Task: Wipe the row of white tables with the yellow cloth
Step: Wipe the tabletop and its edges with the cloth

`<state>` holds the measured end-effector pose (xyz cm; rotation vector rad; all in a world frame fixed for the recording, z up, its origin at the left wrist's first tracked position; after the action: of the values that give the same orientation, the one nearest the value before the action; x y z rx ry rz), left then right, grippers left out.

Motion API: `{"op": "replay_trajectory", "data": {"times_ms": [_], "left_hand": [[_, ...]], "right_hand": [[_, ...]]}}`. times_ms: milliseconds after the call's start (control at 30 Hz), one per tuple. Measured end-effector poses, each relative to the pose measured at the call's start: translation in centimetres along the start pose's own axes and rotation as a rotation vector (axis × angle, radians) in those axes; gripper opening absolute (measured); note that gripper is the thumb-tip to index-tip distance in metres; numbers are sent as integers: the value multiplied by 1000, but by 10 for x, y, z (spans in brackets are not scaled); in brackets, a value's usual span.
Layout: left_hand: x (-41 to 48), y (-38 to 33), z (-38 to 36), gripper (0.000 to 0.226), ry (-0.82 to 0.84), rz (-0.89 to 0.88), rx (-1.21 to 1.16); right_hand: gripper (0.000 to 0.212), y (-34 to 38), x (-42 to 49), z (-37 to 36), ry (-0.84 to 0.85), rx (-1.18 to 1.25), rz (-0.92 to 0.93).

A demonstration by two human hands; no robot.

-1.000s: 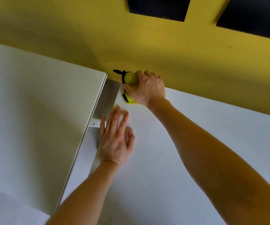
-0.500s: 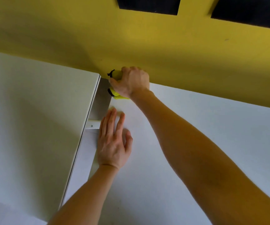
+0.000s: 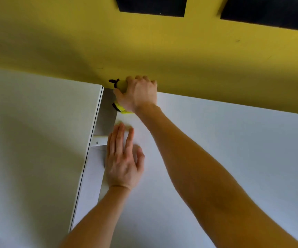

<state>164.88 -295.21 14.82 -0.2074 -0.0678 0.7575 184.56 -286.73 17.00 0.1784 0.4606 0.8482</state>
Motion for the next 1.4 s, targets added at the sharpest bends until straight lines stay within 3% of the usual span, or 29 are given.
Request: {"op": "replay_trajectory", "data": {"times_ms": [133,267,333,433,567,667,767,900,967,1067,1267,1333,1400], "left_hand": [[-2,0,-1,63,2,4,-13],[-2,1,-3,66,47,-1,-10],[-1,1,-3,68,48,1,-21],[-2,1,-2,70,43,-11,-40],[0,2,-3,69,52,4,-12],[-1,2,-1,68,42,8,4],[-1,2,-1,68,20,-9,-21],[0,1,-1,70,43,-23,-29],[0,1,-2,71,44,-21,-36],[0,1,-3,71,37,-17,-55],[-2,3,-3,67,40,-4,-27],[-2,2,-3,67,35,-7,-12],[-2,1,-3,65,20,-21,2]], "right_hand": [[46,-43,-11,3,5,72,44],[53,-182,-71,41,-117,56,-176],[51,-214,-90,52,-157,20,-273],[48,-168,-78,38,-201,-11,-323],[53,-30,-9,11,-9,-64,-68],[51,7,10,4,27,-59,7],[50,-52,-10,6,-34,8,-8],[49,-199,-76,35,-357,41,-190],[47,-235,-98,40,-428,3,-311],[45,-200,-82,30,-426,-3,-407],[51,1,2,-1,-187,-61,-27],[52,13,10,-6,-109,-62,27],[51,-22,0,-5,-161,-8,43]]}}
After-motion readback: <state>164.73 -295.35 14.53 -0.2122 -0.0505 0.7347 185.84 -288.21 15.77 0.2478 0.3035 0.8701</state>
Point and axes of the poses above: each hand's wrist, its own x-axis towards the middle knuckle, its own z-axis out of the back of the hand, y = z × x, the point moved 4 cm from there along x, towards the middle knuckle, and after that the axes turned 6 degrees about y, right-handed, at the moved point
